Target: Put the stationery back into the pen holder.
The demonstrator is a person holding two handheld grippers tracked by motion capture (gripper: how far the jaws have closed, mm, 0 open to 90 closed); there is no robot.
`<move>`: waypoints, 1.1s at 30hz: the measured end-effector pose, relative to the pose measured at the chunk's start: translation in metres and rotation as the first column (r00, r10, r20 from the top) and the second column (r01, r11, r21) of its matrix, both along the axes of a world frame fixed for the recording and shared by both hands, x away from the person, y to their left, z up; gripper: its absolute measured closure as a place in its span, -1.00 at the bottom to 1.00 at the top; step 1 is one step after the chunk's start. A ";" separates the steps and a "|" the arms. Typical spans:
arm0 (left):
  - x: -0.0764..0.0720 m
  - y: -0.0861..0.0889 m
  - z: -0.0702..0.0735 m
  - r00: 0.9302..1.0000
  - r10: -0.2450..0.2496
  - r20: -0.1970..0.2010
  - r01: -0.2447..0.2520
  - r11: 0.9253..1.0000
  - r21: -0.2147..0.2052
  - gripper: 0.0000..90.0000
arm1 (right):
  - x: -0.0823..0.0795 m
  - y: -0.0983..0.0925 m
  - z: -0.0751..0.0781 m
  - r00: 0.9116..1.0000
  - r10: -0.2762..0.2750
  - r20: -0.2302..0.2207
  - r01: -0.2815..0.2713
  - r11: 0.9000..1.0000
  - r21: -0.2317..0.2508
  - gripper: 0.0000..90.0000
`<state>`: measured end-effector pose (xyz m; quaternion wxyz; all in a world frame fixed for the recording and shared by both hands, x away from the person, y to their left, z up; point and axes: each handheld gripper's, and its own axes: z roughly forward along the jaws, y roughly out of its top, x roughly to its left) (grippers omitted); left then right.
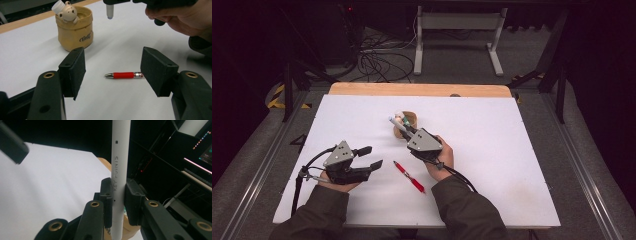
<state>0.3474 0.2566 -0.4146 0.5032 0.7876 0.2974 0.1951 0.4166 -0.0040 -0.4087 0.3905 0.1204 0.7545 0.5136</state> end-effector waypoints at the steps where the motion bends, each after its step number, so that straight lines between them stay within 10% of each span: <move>1: 0.000 0.000 0.000 1.000 0.000 0.000 0.000 1.000 0.000 -0.17 | 0.002 0.000 0.001 1.000 -0.002 -0.008 0.002 1.000 0.012 0.74; 33: 0.000 0.001 0.000 1.000 -0.004 0.020 0.004 1.000 -0.005 -0.25 | 0.062 0.000 -0.007 0.991 -0.003 -0.136 0.041 0.959 0.280 0.74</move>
